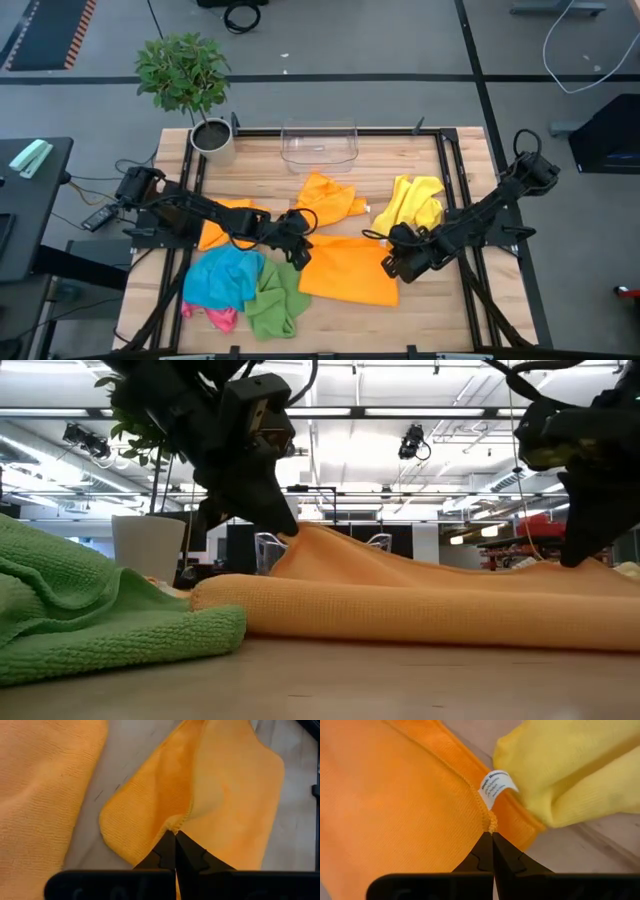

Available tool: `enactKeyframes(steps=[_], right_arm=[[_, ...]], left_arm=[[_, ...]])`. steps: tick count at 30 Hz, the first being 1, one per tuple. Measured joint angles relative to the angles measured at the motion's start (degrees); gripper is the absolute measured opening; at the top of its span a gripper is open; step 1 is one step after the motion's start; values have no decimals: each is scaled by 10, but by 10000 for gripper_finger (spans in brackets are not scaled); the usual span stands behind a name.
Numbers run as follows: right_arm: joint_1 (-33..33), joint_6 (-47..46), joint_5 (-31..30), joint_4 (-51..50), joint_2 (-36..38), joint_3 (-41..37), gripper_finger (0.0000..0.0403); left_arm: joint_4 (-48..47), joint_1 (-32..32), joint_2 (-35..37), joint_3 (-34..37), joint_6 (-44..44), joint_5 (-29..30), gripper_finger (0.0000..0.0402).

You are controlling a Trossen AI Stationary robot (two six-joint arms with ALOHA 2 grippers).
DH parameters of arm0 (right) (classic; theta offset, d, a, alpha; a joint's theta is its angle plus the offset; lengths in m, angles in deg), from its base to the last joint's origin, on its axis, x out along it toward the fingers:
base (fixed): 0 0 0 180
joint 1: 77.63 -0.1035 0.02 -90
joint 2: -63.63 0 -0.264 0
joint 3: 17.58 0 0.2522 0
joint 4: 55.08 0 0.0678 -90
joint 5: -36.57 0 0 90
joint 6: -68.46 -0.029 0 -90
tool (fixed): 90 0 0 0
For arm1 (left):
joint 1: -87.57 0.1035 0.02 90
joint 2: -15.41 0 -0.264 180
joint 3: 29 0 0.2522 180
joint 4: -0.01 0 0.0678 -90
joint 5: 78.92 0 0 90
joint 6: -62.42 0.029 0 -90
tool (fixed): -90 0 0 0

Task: Fold microfiber towels
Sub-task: Fold the bottom orange towel on the table

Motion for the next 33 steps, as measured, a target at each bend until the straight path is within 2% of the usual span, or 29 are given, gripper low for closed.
enactKeyframes(steps=[9,14,19,24,29,33], right_arm=[[14,0,-6,-8,0,0,1],[14,0,-5,-8,0,0,11],[17,-25,-5,-23,0,0,47],[17,-42,-5,-38,18,4,84],[12,-45,-11,-29,44,33,99],[-23,-61,-14,70,24,41,81]], left_arm=[[-1,14,0,0,-1,-5,11],[-2,14,0,0,-4,-5,56],[-4,18,2,0,-6,-6,110],[-5,18,19,0,-5,-6,144],[1,13,29,0,-6,-10,148],[20,-8,24,0,-13,-23,125]])
